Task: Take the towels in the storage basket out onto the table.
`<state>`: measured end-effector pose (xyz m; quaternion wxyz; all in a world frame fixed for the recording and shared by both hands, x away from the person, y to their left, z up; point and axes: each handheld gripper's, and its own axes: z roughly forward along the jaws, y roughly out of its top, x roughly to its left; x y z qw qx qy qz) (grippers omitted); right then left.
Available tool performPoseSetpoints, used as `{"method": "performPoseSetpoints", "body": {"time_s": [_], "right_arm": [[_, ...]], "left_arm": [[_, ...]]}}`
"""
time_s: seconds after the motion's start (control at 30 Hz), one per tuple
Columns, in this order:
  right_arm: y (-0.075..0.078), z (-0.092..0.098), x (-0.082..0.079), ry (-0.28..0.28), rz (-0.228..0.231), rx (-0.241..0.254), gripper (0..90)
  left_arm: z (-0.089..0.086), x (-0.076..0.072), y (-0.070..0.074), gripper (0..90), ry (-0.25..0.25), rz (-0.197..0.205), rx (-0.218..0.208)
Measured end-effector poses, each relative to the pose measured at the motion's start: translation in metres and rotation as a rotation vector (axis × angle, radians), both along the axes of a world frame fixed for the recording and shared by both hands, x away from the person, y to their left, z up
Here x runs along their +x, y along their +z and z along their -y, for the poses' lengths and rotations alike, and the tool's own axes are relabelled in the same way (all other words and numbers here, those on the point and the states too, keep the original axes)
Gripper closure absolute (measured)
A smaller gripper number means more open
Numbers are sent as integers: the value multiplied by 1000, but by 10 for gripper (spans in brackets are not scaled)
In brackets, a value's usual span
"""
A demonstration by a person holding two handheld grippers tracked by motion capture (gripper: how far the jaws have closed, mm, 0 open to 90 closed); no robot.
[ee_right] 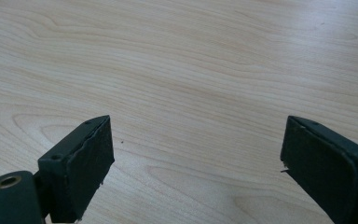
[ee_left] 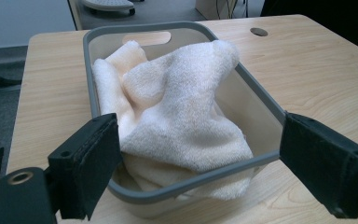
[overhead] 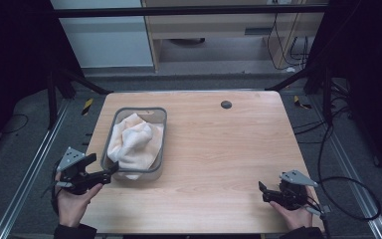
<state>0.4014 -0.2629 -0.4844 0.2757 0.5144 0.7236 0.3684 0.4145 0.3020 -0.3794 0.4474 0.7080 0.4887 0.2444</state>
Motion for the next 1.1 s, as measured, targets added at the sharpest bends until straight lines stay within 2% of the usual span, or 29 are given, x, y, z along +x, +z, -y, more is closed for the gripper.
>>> {"method": "performPoseSetpoints", "body": {"time_s": [0.5, 0.9, 1.1], "right_arm": [[-1, -1, 1, 4, -3, -9, 93], [-2, -1, 2, 6, -9, -11, 89], [-2, -1, 3, 9, -15, -8, 89]], "left_arm": [[9, 26, 9, 120, -20, -29, 39], [18, 41, 7, 122, -25, -63, 70], [24, 53, 1, 127, -25, -93, 95]]}}
